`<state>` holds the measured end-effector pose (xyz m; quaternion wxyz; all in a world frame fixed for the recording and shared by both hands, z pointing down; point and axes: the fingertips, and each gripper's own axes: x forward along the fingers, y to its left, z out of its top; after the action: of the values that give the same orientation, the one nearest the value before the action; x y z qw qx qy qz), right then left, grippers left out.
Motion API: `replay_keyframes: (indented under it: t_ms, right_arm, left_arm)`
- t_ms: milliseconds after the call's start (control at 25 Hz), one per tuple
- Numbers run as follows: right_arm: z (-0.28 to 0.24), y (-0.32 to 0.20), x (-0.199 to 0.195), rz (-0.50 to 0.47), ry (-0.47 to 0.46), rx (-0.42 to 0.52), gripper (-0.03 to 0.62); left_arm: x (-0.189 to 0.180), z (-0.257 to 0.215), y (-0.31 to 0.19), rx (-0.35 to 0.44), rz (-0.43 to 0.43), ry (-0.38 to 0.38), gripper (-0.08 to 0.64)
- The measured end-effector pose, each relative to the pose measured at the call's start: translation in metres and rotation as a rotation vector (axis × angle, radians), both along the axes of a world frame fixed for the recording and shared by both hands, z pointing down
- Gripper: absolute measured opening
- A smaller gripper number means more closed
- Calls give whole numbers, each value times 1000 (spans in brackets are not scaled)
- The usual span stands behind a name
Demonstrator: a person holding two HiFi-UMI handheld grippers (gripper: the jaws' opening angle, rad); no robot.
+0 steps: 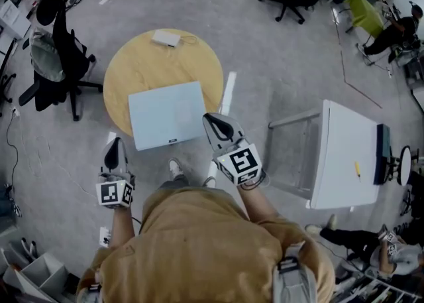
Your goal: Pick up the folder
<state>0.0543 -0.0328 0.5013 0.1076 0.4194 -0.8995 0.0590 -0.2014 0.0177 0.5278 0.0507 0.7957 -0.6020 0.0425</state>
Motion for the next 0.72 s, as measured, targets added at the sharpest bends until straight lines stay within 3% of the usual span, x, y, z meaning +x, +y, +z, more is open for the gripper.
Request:
replay_keyframes:
  t_ms: [320, 520, 720]
  right_arm:
    - [4, -33, -34, 35, 2, -1, 2]
    - [10, -42, -31, 74, 6, -20, 2]
    - [21, -47, -26, 96, -2, -55, 2]
  left_arm:
    - [-31, 17, -40, -25, 62, 44, 3]
    - [-31, 32, -48, -60, 123, 79, 3]
    - [-35, 50, -54, -112, 120, 79, 3]
